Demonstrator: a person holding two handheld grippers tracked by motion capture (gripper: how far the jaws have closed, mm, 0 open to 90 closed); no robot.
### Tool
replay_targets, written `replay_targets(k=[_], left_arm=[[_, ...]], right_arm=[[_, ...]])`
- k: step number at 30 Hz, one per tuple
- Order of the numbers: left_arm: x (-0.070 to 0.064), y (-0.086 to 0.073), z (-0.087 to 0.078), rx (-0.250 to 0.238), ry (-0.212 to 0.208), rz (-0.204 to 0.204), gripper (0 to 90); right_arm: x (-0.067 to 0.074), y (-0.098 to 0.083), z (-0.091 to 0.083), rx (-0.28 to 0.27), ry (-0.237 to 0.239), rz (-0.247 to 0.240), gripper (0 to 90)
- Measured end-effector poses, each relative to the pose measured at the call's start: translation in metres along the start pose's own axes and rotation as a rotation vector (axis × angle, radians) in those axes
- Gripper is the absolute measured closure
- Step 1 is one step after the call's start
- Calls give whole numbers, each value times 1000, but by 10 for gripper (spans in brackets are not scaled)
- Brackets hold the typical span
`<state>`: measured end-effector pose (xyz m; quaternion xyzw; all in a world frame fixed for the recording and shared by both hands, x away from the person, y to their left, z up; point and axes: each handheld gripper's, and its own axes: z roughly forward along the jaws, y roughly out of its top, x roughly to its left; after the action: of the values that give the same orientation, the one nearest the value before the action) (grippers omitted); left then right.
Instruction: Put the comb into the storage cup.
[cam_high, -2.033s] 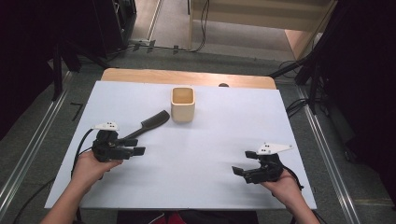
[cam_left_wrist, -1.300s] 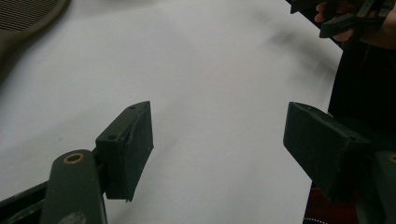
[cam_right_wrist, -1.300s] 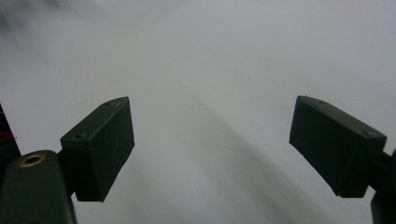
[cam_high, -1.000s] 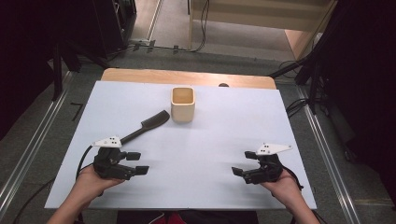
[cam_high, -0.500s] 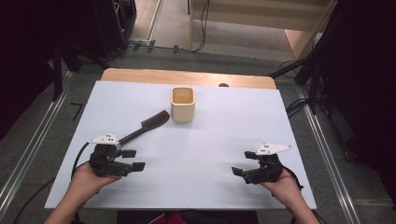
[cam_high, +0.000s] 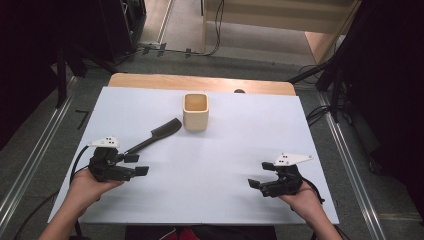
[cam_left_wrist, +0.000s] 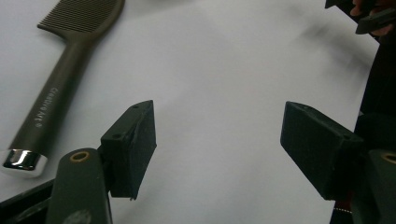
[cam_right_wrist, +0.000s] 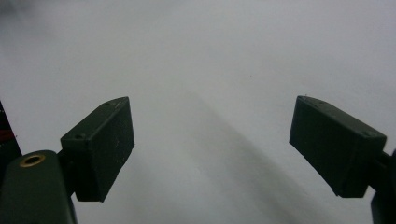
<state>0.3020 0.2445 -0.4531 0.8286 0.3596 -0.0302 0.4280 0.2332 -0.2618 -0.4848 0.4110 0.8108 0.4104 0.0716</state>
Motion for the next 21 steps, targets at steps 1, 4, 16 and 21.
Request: replay_targets(k=[1,4,16,21], left_arm=[[0,0,0,0,0,0,278],[5,4,0,-3,-11,1,274],[18,27,-3,-31,31,34,282],[24,35,-3,-25,39,31,284]], right_arm=[[0,0,0,1,0,-2,123],[0,0,0,2,-1,0,123],[-1,0,0,2,-2,2,123],[-1,0,0,1,0,2,123]])
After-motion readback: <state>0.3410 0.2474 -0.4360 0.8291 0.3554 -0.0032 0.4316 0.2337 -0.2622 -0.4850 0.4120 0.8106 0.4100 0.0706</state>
